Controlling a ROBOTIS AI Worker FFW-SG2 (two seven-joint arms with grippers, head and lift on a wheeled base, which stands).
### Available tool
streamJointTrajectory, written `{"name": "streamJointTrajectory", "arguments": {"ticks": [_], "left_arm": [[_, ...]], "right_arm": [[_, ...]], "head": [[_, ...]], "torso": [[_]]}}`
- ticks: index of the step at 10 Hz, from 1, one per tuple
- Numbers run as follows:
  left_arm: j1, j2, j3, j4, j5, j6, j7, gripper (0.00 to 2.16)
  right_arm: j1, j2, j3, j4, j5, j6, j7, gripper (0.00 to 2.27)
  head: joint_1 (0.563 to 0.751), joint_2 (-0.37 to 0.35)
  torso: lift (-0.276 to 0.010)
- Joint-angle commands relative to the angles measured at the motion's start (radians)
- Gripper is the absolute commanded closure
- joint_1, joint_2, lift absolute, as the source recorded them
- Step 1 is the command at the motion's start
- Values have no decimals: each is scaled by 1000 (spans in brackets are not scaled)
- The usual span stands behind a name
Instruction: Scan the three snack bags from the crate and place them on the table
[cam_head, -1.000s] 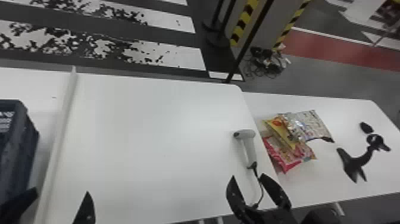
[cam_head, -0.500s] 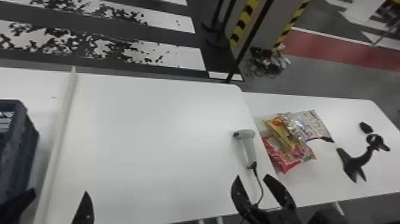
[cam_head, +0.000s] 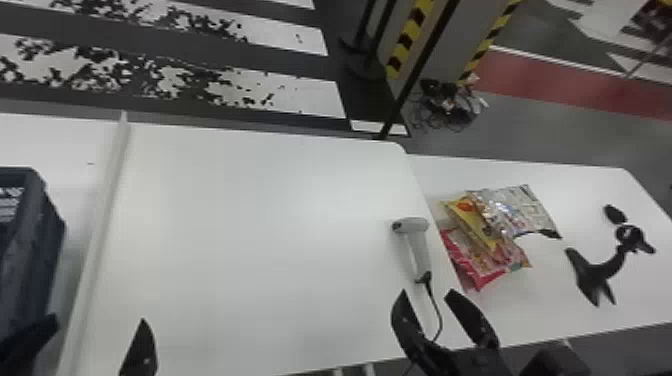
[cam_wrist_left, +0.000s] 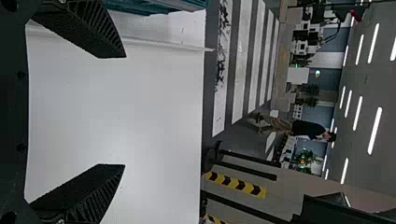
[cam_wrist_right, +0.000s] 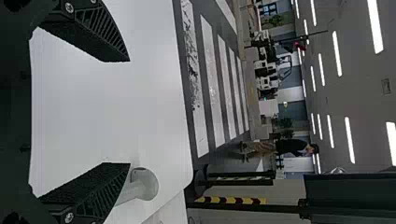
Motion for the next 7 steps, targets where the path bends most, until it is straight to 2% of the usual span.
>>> {"name": "streamJointTrajectory", "arguments": {"ticks": [1, 7], "left_arm": [[-2, 0, 0, 1, 0, 1, 0, 22], [-2, -8, -2, 18, 0, 4, 12, 22]], "right_arm": [[-1, 0, -2, 3, -2, 1, 0, 93], [-6, -23, -2, 11, -11, 1, -1, 93]], "head": [[695, -350], [695, -350]], "torso": [[-62], [-62]]}}
